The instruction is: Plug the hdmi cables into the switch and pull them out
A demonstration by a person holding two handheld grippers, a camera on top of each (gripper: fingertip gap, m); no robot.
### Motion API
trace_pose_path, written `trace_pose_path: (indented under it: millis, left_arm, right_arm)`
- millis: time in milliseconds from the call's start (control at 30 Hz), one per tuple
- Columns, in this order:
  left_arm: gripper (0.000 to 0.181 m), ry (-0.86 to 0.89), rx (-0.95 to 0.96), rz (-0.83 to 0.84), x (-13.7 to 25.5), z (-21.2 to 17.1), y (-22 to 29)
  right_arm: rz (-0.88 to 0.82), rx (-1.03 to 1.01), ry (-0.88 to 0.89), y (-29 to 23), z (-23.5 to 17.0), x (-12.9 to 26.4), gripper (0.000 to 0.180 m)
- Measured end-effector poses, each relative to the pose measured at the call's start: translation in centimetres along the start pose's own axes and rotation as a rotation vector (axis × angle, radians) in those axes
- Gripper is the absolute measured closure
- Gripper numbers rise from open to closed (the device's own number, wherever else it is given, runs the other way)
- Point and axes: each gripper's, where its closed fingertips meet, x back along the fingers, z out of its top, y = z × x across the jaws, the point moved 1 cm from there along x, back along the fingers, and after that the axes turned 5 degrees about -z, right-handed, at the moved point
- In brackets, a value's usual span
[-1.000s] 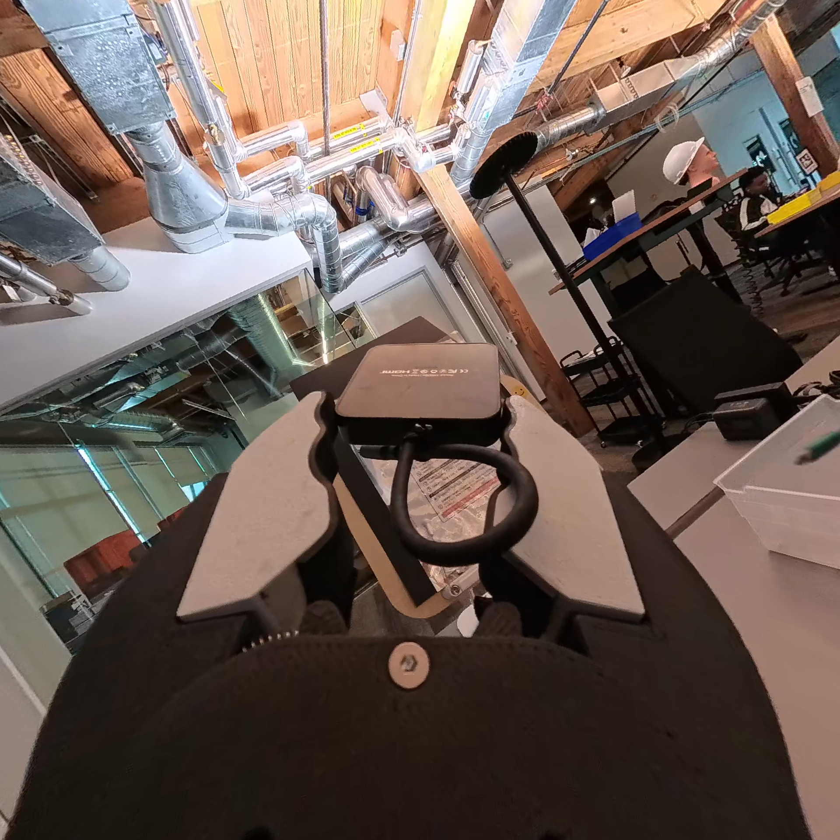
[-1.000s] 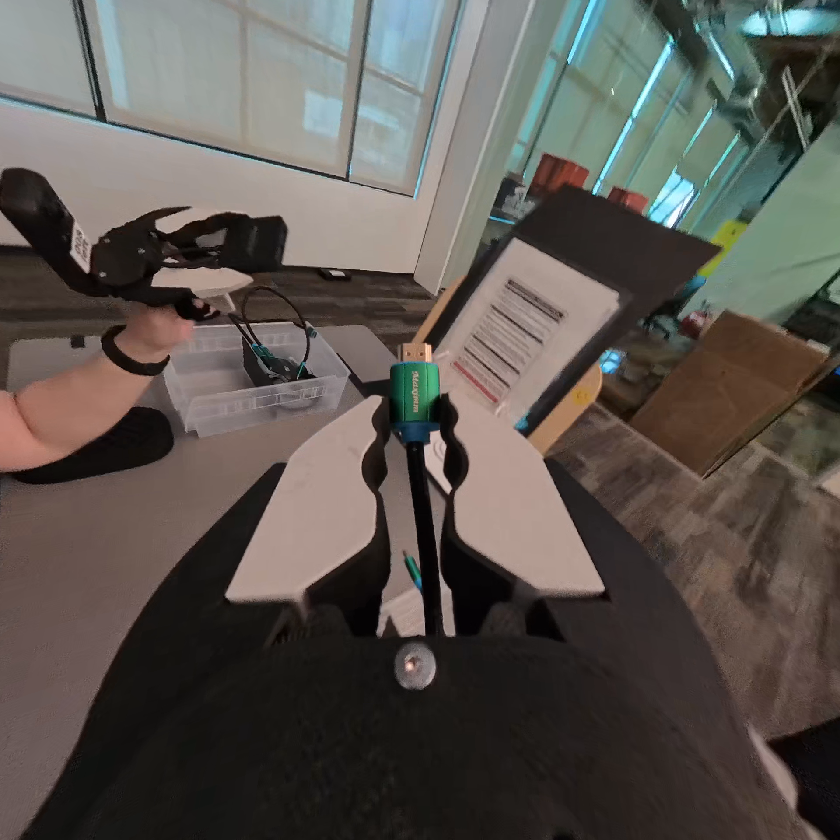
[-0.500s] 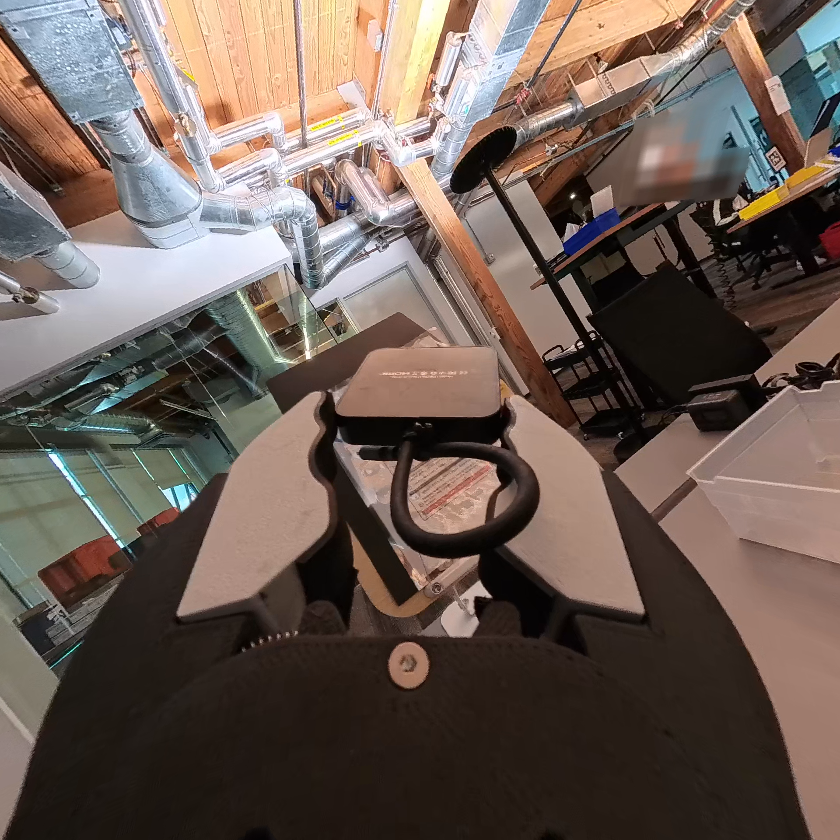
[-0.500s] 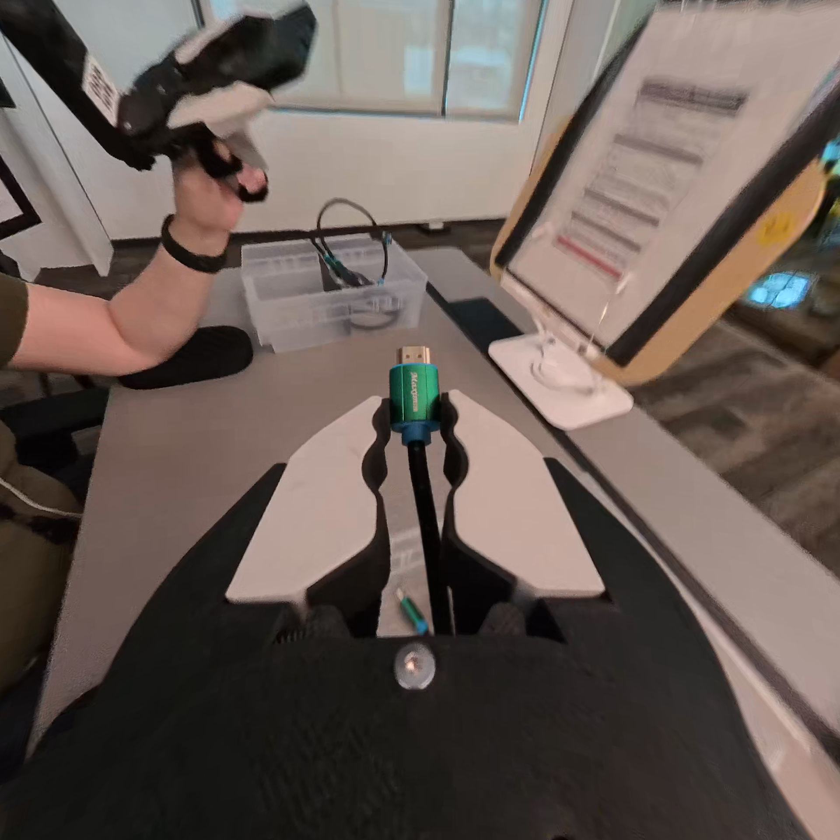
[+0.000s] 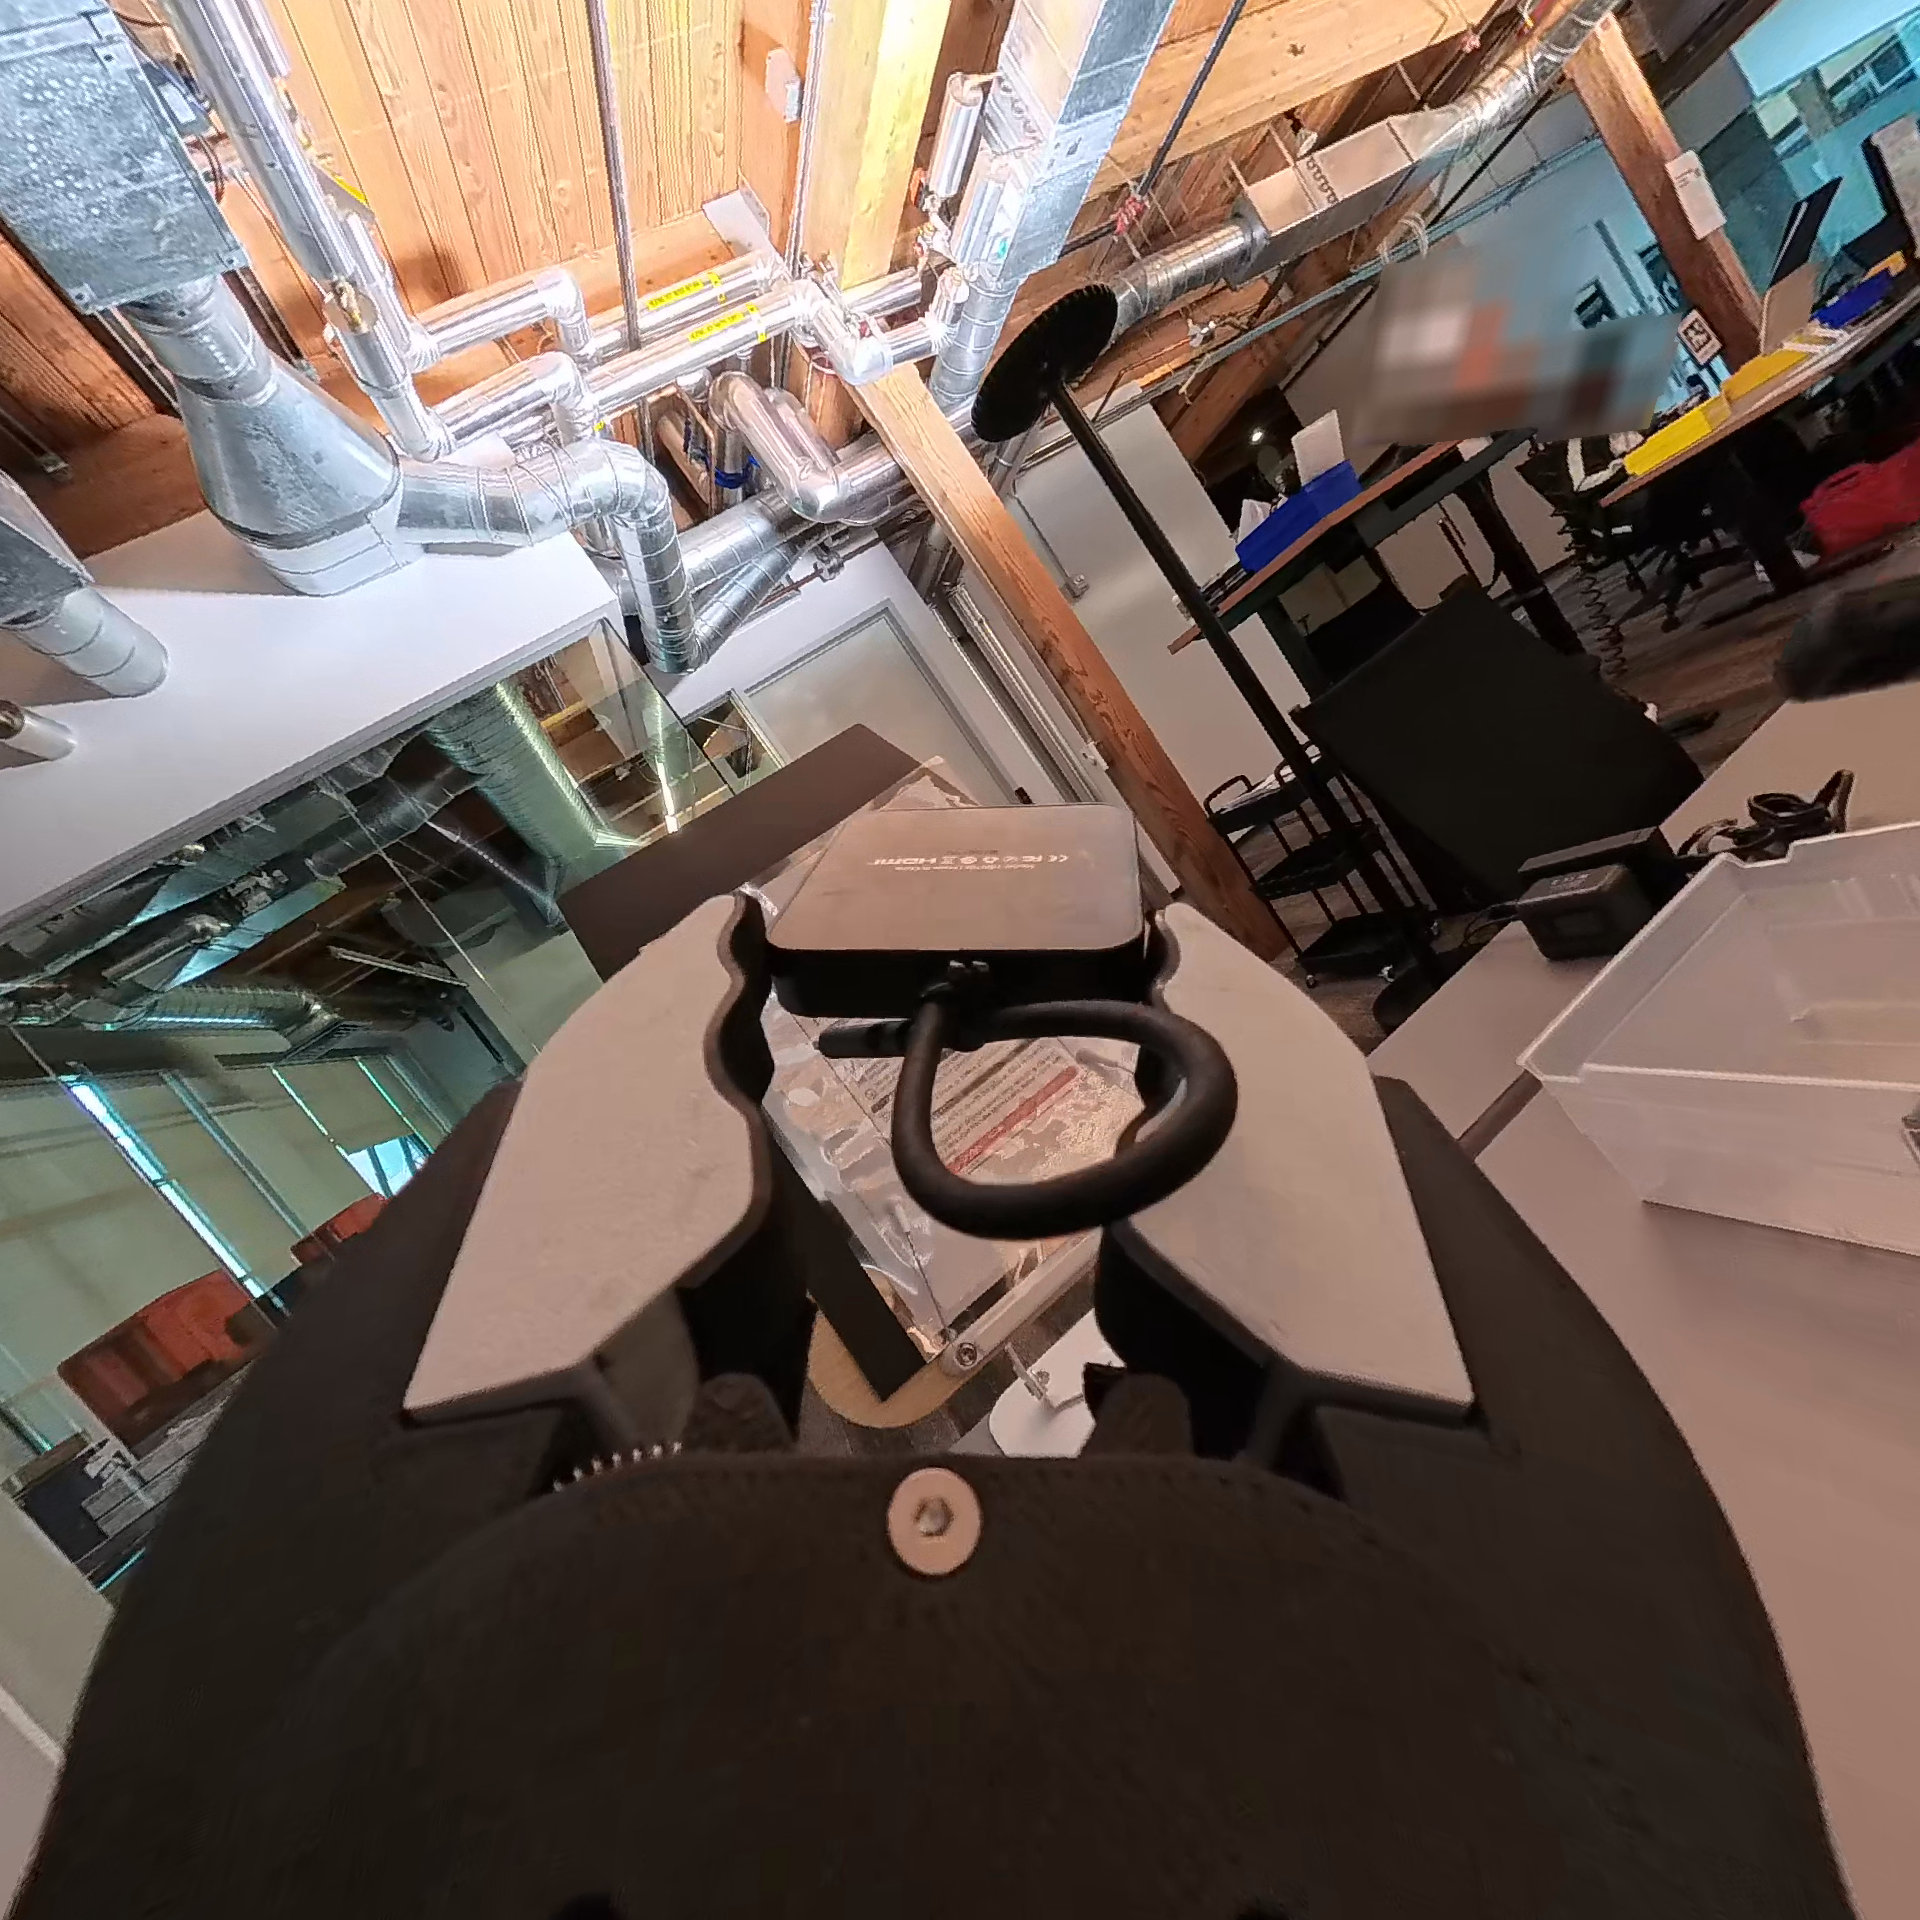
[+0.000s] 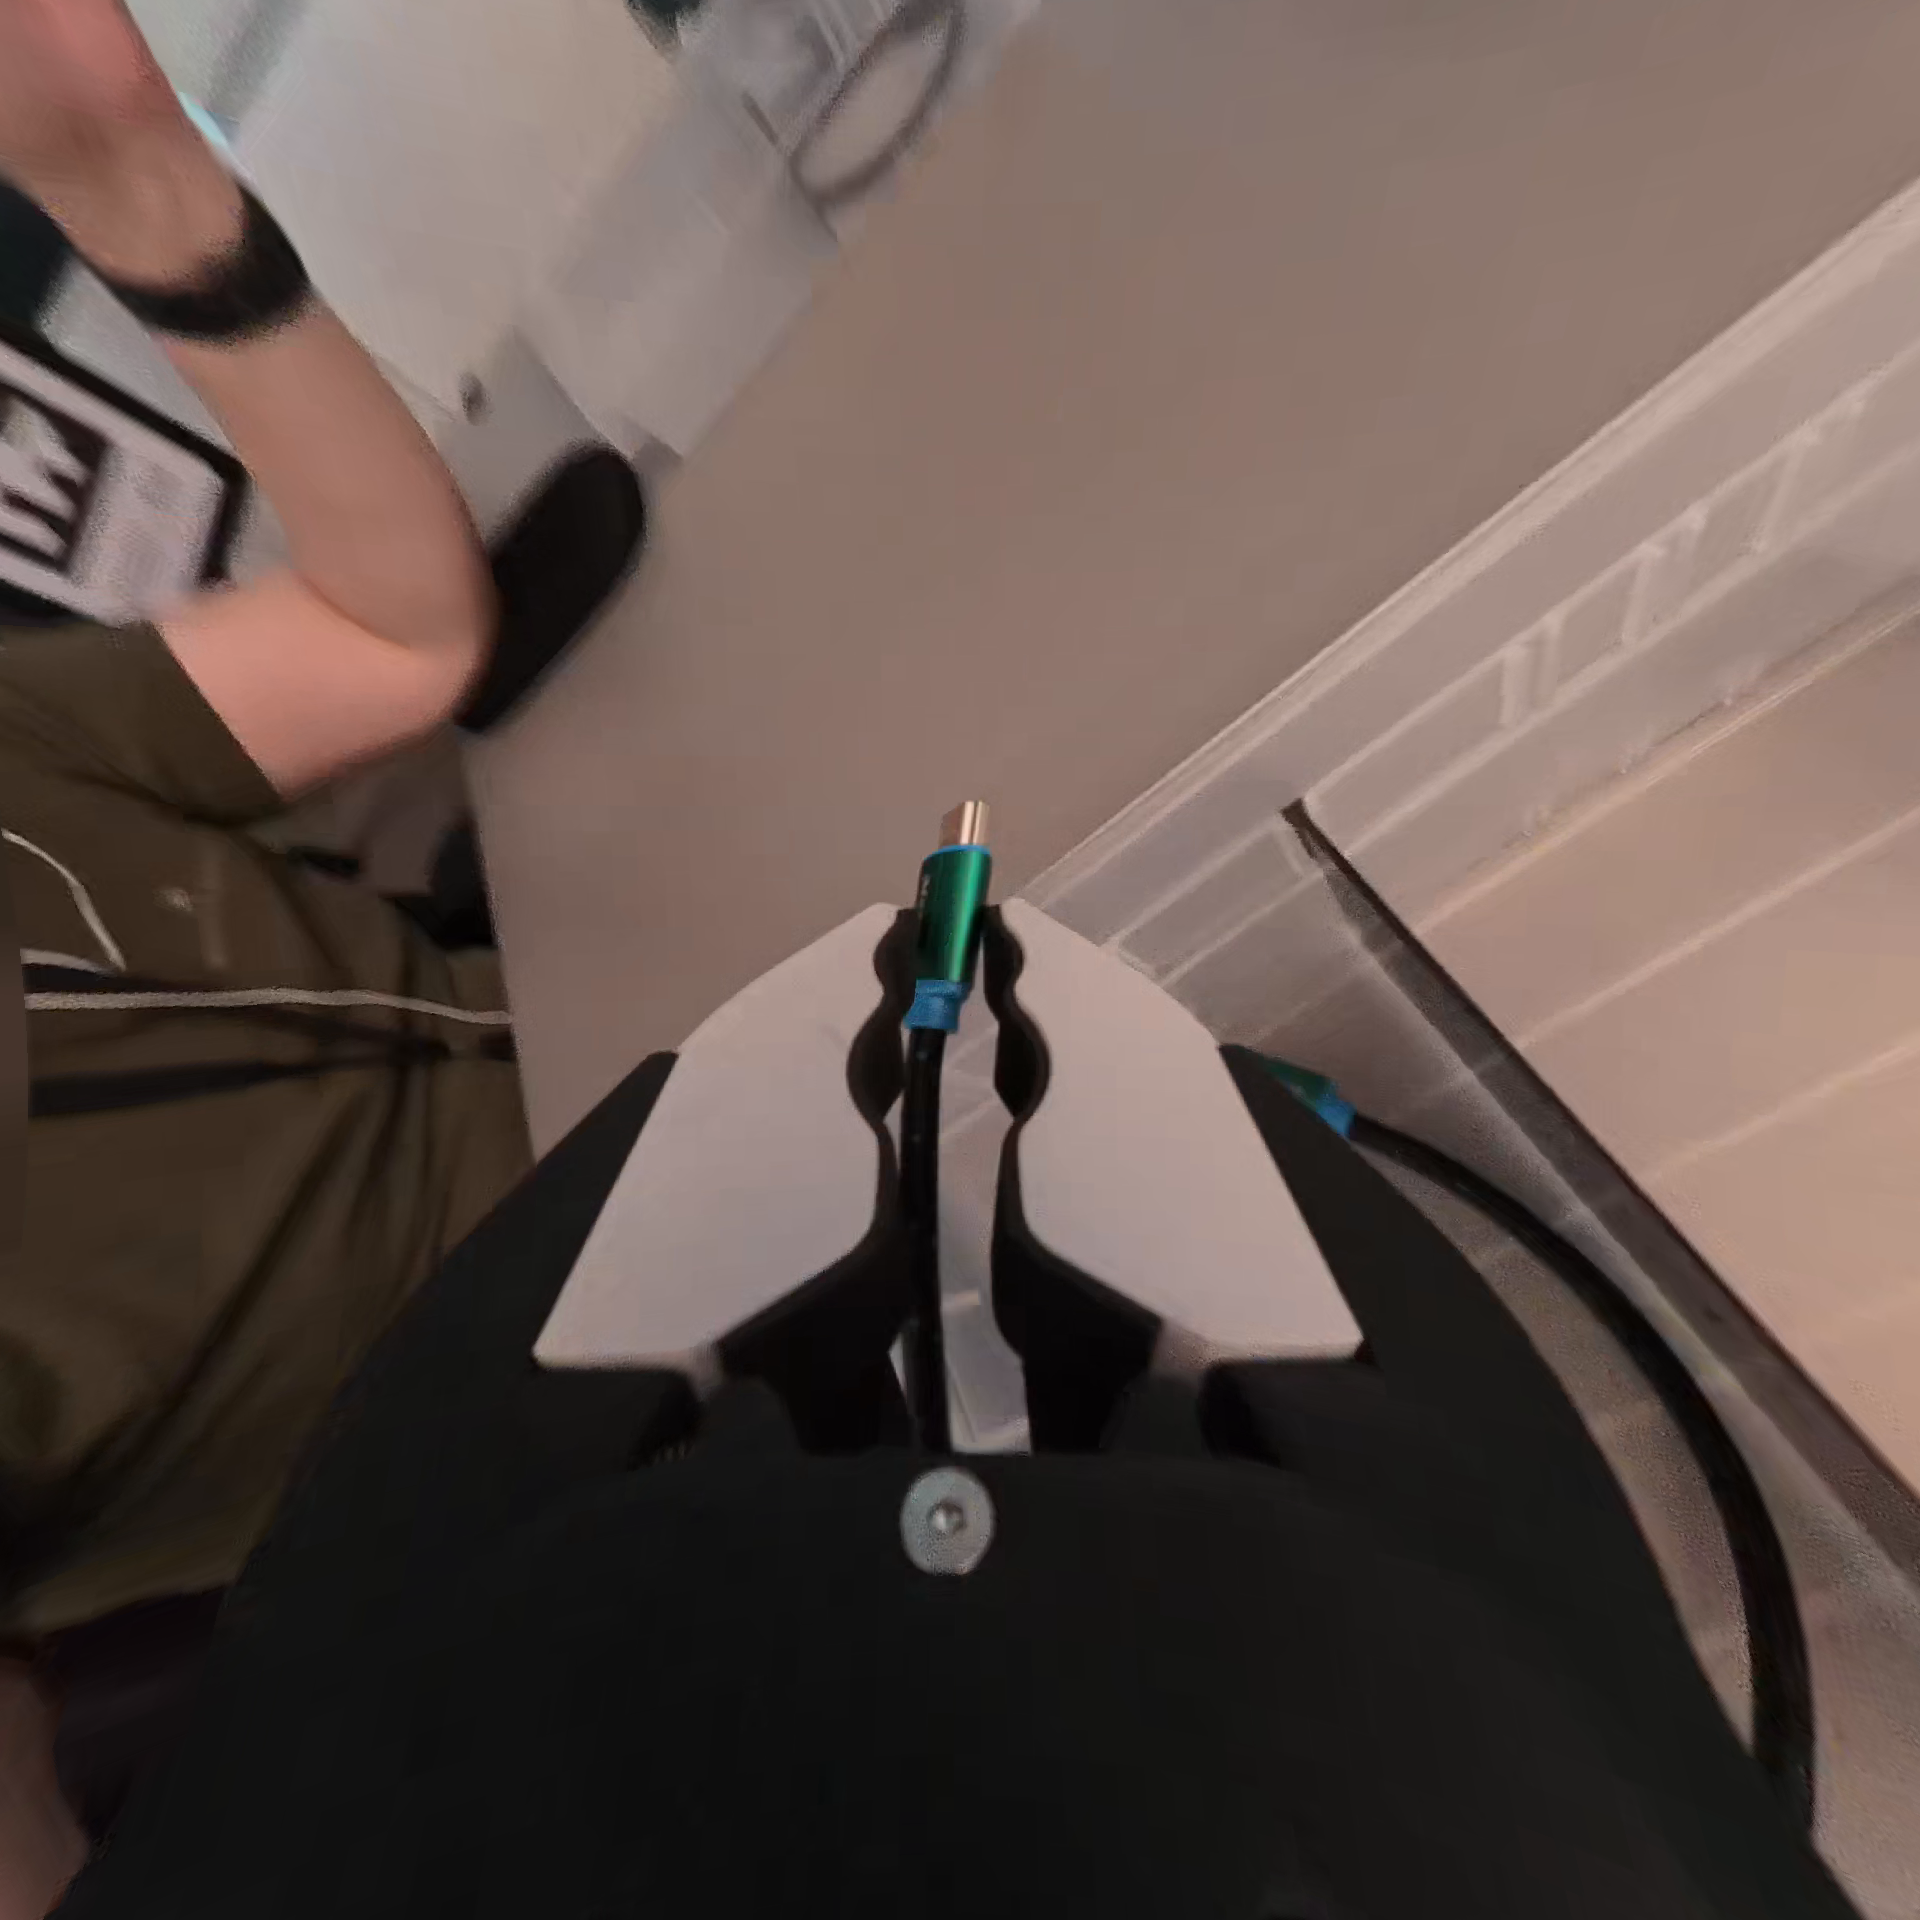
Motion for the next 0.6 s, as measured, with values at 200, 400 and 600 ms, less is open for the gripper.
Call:
trace_pose_path:
  millis: [200, 400, 600]
  left_arm:
    - [0.112, 0.023, 0.003, 0.001, 0.4, 0.8, -0.1]
    - [0.112, 0.023, 0.008, -0.011, 0.2, 0.7, 0.3]
    - [0.112, 0.026, 0.013, -0.018, 0.3, 0.8, 0.5]
  right_arm:
    - [-0.065, 0.014, 0.154, 2.1, -0.1, 1.5, 0.167]
    - [-0.275, 0.014, -0.141, 5.5, -5.2, 0.7, 0.168]
    - [-0.374, 0.115, -0.327, 5.3, -6.5, -0.4, 0.147]
